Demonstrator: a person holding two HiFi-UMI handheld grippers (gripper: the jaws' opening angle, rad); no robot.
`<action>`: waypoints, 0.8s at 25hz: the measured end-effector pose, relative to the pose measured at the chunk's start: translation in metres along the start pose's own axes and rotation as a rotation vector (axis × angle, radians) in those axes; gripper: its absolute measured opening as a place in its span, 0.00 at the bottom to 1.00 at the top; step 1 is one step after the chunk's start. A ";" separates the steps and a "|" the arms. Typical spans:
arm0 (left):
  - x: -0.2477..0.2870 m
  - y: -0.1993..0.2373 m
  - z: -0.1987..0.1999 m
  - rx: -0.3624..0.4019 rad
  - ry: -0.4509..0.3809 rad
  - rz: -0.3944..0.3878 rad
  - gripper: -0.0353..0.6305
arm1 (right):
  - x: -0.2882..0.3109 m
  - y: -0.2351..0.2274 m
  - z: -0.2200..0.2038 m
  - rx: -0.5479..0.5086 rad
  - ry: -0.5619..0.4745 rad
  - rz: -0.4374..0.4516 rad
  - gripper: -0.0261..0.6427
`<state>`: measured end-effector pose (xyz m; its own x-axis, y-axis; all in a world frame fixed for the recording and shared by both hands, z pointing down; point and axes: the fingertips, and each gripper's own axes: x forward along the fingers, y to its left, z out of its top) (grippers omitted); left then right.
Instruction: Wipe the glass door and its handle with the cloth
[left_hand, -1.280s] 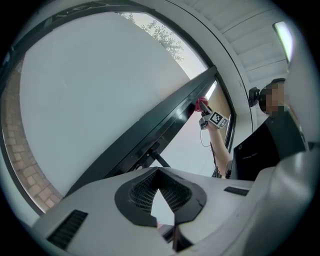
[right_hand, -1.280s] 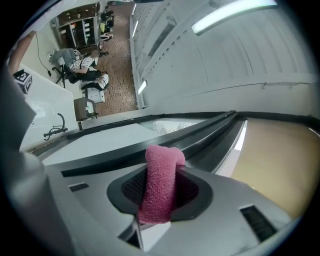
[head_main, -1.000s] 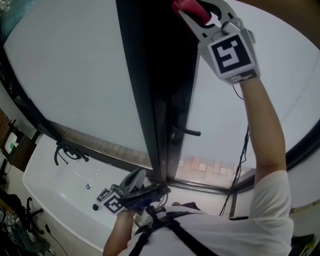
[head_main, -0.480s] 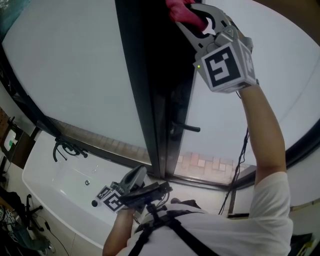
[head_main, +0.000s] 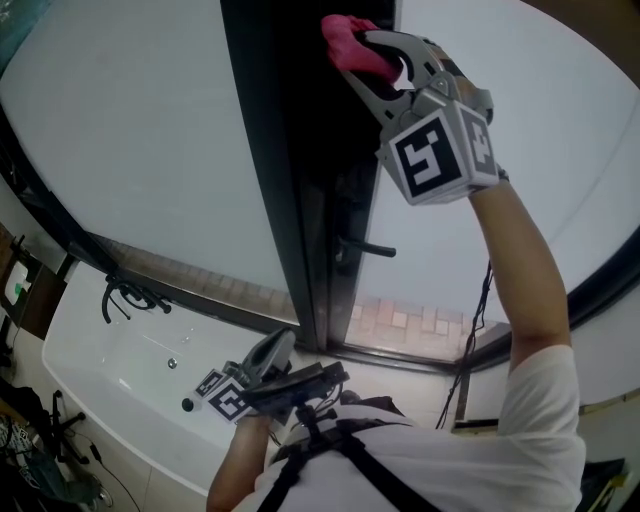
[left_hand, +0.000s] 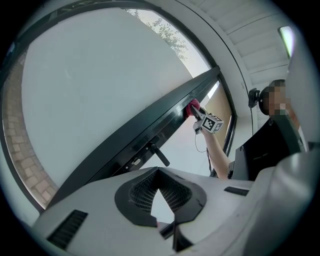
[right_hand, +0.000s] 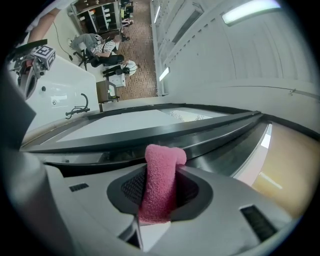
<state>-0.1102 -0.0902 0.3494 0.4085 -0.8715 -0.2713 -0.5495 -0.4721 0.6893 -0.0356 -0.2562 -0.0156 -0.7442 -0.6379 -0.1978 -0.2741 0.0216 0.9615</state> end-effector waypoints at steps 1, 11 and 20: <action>0.001 0.000 0.000 -0.002 0.002 -0.001 0.04 | 0.000 0.003 -0.001 -0.001 0.002 0.007 0.20; -0.001 0.001 -0.005 -0.010 0.005 0.003 0.04 | -0.010 0.041 -0.008 -0.026 0.016 0.062 0.20; 0.000 0.002 -0.007 -0.013 0.013 0.003 0.04 | -0.017 0.065 -0.012 -0.018 0.022 0.092 0.20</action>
<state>-0.1060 -0.0900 0.3551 0.4164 -0.8711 -0.2603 -0.5411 -0.4675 0.6990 -0.0333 -0.2535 0.0530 -0.7525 -0.6503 -0.1041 -0.1939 0.0678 0.9787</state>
